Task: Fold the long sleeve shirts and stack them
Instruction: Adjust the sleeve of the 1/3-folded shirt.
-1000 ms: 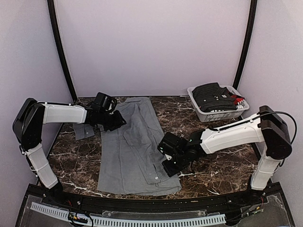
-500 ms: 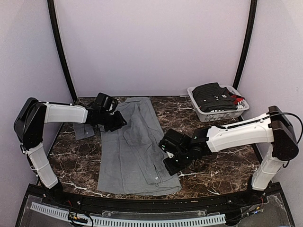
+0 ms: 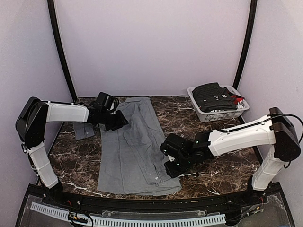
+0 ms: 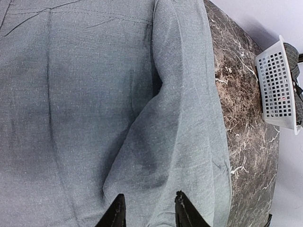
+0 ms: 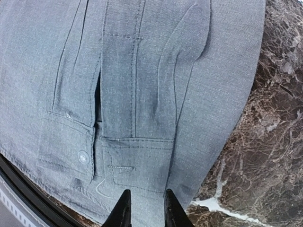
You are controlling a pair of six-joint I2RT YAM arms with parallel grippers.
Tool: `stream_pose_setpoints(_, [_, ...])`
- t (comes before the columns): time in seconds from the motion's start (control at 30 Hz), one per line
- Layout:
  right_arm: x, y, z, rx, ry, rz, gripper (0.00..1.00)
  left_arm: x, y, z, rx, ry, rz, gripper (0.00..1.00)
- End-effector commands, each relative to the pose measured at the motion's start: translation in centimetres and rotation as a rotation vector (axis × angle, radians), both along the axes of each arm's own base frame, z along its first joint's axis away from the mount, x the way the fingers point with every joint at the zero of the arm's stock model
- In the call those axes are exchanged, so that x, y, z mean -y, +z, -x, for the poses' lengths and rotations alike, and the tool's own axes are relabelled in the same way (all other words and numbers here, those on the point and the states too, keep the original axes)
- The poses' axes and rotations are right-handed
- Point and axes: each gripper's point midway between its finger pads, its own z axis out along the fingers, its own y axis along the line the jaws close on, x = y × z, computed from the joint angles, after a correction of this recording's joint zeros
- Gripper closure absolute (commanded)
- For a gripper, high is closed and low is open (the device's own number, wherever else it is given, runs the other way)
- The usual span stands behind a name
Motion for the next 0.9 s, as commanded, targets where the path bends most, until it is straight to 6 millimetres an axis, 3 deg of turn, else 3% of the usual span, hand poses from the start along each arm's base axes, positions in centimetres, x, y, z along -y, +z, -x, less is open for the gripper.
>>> stream_pose_setpoints(0.0, [-1.1,-0.9,-0.7,0.002,-0.009,-0.024,0.76,0.4,1.6,-0.8,0.039,-0.018,0.017,0.66])
stream_pose_setpoints(0.23, [-0.5,-2.4,-0.7,-0.009,-0.017,0.015,0.67,0.4,1.5,-0.7,0.039,-0.021,0.02,0.66])
stream_pose_setpoints(0.4, [-0.4,-3.3,-0.5,-0.019,-0.012,0.034,0.68,0.5,1.5,-0.8,0.04,-0.022,0.024,0.66])
stream_pose_setpoints(0.67, [-0.4,-3.7,-0.3,-0.022,-0.005,0.058,0.81,0.4,1.5,-0.8,0.038,-0.019,0.02,0.66])
stream_pose_setpoints(0.87, [-0.9,-1.9,-0.9,0.013,-0.007,0.052,0.94,0.4,1.4,-0.8,0.038,-0.021,0.018,0.66])
